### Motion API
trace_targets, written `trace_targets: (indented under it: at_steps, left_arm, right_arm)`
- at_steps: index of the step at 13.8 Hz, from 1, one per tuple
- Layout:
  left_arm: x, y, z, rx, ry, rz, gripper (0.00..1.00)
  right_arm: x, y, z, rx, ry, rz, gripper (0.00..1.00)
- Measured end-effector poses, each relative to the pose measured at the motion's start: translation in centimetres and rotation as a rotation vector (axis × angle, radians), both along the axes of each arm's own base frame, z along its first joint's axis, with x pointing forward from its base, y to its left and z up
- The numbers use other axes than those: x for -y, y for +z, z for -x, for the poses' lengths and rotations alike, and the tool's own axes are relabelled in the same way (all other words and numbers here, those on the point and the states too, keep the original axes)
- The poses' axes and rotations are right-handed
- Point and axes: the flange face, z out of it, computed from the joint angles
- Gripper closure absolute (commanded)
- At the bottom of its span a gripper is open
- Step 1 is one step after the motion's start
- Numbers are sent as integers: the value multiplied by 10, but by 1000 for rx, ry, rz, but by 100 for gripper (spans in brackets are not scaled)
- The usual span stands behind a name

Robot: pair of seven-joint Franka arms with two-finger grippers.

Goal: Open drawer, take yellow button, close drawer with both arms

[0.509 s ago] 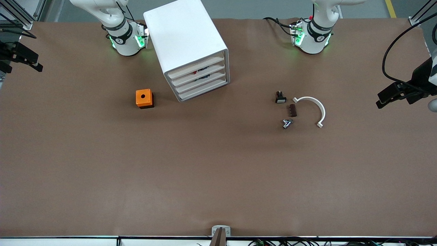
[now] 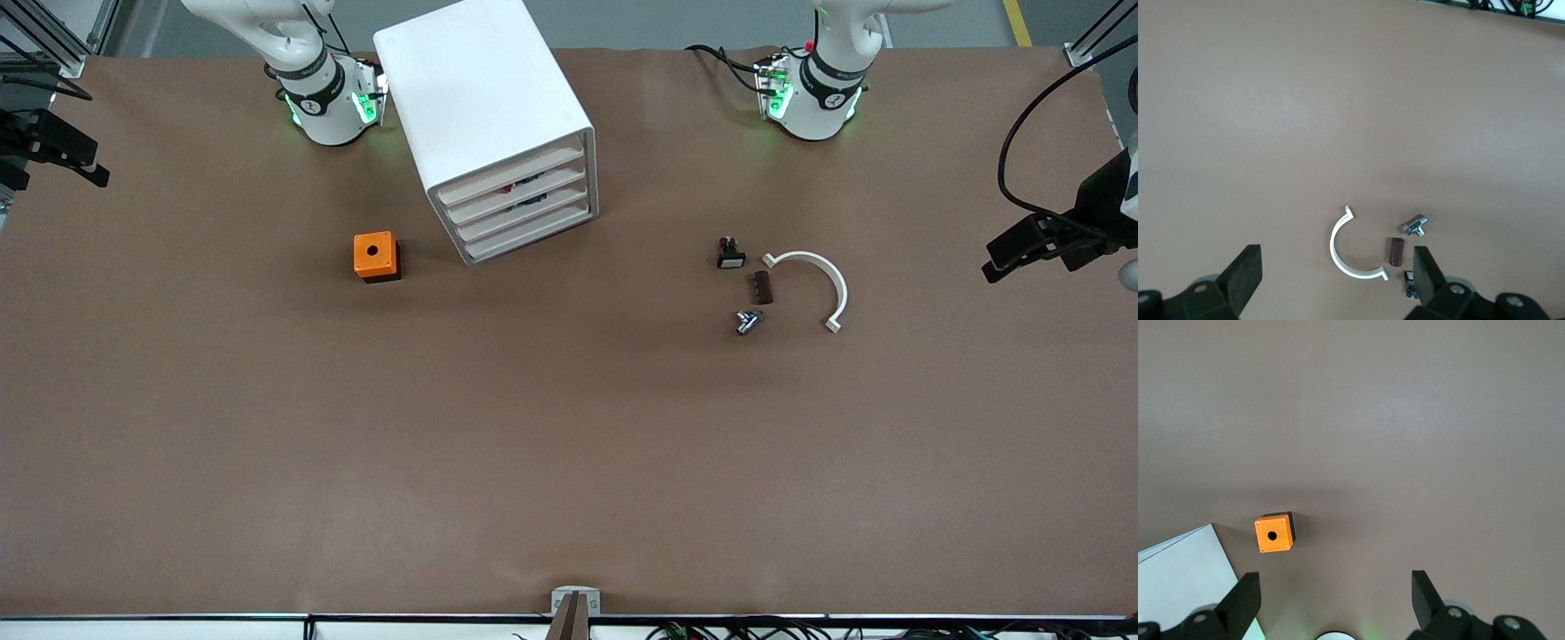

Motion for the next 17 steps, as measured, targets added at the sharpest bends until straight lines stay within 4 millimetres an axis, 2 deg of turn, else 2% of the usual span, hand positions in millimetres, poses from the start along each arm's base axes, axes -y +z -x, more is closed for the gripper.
trace_targets:
  at_steps: [3, 5, 7, 9, 10, 12, 14, 17]
  left_arm:
    - [-6, -12, -2, -39, 11, -2, 0]
    - [-15, -29, -10, -70, 26, -2, 0]
    - [-18, -59, -21, -122, 31, -3, 0]
    - [-7, -99, -35, -189, 24, -4, 0]
    - [6, -119, -40, -221, 30, -5, 0]
    - [51, -147, -42, -280, 75, -12, 0]
    - [108, -151, -32, -318, 127, 6, 0]
    - [188, -142, -9, -407, 282, 103, 0]
  right_arm:
    - [1, 0, 0, -2, -2, 0, 0]
    - [3, 0, 1, -2, -5, -1, 0]
    - [7, -1, 1, -3, -13, -2, 0]
    - [9, -1, 1, -5, -18, -2, 0]
    - [9, -1, 1, -5, -18, -2, 0]
    - [9, -1, 1, -5, -18, -2, 0]
    - [9, -1, 1, -6, -17, -2, 0]
    - [9, -1, 1, -6, -17, -2, 0]
